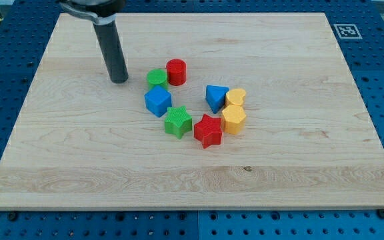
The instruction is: Push the red star close to the yellow hexagon
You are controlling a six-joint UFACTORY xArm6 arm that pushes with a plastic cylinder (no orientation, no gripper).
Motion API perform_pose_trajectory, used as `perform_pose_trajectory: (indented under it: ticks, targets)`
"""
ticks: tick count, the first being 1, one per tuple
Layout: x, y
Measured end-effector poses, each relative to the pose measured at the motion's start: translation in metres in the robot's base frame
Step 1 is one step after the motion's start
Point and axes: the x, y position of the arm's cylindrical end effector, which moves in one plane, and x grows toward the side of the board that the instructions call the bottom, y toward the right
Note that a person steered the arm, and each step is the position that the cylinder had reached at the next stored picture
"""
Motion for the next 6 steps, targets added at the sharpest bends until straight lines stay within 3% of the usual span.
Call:
perform_pose_trajectory:
  ticks: [3,6]
  targets:
    - [0.11,0.016]
    - [0.104,0.137]
